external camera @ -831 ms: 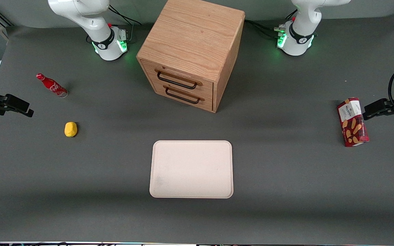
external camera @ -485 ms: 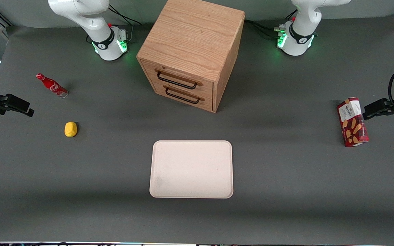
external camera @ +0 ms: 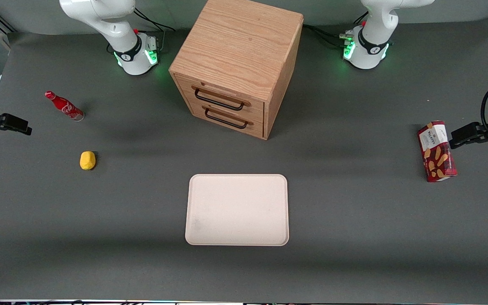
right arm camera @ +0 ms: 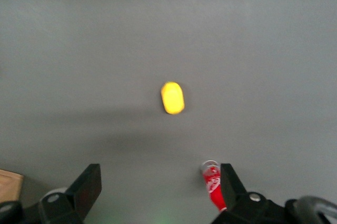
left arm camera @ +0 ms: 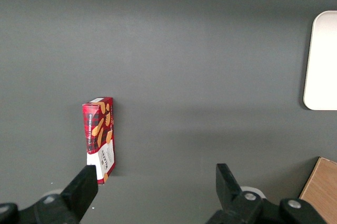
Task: Place coke bottle on tray
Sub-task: 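Move the right gripper over the red Coca-Cola bottle lying on the table, then lower the right gripper and close it around the bottle's cap end, then lift the bottle and carry it toward the white tray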
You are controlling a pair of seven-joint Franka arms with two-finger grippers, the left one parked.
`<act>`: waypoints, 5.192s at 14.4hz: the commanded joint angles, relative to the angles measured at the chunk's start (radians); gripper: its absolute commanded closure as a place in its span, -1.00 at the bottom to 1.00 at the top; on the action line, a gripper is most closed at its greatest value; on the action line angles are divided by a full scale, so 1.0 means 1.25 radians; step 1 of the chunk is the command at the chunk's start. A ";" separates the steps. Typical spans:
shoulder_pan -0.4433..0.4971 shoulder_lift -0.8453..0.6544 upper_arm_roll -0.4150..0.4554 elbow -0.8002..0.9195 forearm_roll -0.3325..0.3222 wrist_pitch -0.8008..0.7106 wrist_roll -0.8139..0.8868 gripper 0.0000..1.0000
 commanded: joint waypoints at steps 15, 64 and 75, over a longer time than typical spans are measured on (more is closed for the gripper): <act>0.008 -0.407 -0.392 -0.665 -0.347 0.361 -0.193 -1.00; 0.036 0.444 0.263 0.821 0.083 -0.373 0.235 1.00; 0.103 0.671 0.450 0.825 -0.054 -0.031 0.375 1.00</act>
